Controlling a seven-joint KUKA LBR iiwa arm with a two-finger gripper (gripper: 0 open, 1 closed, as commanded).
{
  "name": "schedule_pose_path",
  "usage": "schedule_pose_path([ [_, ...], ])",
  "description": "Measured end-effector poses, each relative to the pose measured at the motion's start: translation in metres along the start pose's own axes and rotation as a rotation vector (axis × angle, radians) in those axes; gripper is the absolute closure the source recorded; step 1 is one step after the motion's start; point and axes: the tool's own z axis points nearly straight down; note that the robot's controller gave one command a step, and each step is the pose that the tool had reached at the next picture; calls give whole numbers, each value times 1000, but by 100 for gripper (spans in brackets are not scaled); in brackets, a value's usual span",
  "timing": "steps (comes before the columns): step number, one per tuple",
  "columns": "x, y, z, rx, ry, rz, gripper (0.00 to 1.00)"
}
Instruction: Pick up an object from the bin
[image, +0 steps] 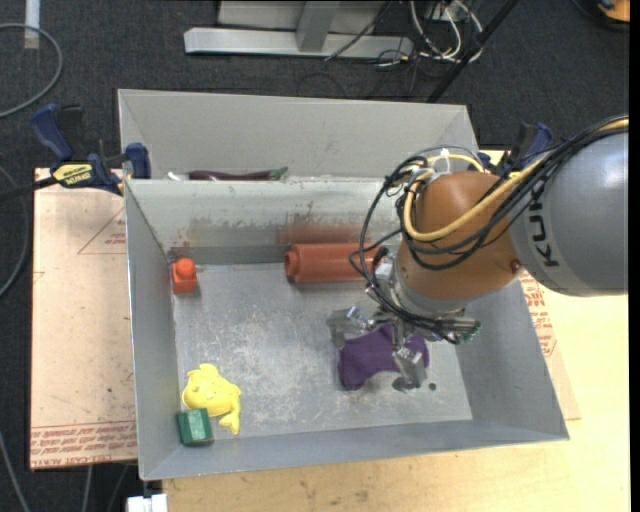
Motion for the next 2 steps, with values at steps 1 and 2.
schedule_pose_path([
  [1, 3, -18, 54, -1, 0, -260, 100],
  [2, 3, -18, 54, -1, 0, -260, 100],
])
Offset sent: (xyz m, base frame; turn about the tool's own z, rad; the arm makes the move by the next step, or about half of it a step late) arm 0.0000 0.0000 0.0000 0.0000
